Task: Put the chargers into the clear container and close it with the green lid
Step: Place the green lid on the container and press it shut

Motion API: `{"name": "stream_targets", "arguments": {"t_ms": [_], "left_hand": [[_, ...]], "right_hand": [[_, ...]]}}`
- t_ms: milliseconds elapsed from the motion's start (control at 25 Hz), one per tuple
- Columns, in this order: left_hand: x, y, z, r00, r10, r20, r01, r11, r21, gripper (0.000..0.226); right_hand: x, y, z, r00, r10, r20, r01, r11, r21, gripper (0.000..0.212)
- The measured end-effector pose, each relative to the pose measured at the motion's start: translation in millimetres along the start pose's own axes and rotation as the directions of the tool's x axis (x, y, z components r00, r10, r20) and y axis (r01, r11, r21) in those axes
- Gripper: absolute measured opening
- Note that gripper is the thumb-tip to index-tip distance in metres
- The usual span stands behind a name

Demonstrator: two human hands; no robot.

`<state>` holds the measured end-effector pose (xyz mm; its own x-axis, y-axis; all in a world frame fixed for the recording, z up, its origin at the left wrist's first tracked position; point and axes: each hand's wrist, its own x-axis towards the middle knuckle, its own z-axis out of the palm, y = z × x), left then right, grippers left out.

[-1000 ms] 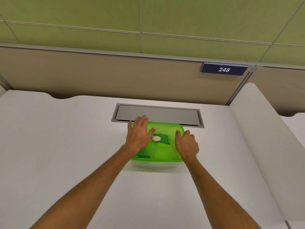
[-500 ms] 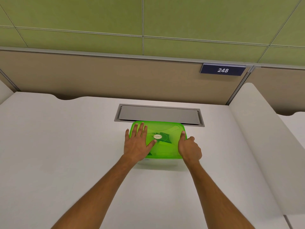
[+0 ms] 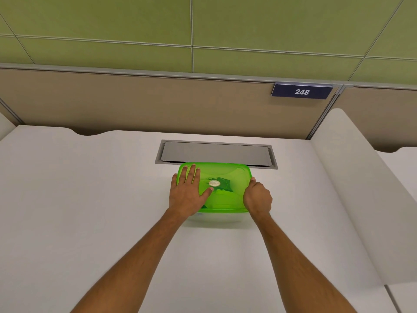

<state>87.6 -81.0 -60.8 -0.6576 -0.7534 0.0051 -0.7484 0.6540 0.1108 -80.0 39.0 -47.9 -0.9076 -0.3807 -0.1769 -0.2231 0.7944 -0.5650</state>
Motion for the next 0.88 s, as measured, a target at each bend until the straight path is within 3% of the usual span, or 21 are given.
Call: {"name": "stream_targets", "arguments": {"t_ms": [160, 280, 400, 880], "left_hand": [[-0.2, 0.2, -1.9, 1.0, -0.005, 0.016, 0.005, 1.0, -0.008, 0.085], [0.0, 1.1, -3.3, 0.999, -0.015, 0.03, 0.015, 1.0, -0.003, 0.086], [-0.4, 2.5, -4.1, 1.0, -0.02, 0.023, 0.02, 1.0, 0.008, 0.085], [-0.1, 4.8, -2.0, 1.0, -0.011, -0.004, 0.011, 1.0, 0.014, 0.084]], "right_hand": [[-2.1, -2.9, -6.4, 0.998, 0.041, 0.057, -0.039, 0.999, -0.032, 0.059], [-6.9, -1.1, -9.8, 0.992, 0.071, 0.103, -0.057, 0.988, -0.141, 0.073], [-14.2, -1.3, -8.7, 0.98, 0.156, 0.124, -0.143, 0.984, -0.105, 0.084], [-11.7, 7.3, 3.0, 0.997, 0.072, -0.012, -0.071, 0.996, 0.053, 0.065]]}}
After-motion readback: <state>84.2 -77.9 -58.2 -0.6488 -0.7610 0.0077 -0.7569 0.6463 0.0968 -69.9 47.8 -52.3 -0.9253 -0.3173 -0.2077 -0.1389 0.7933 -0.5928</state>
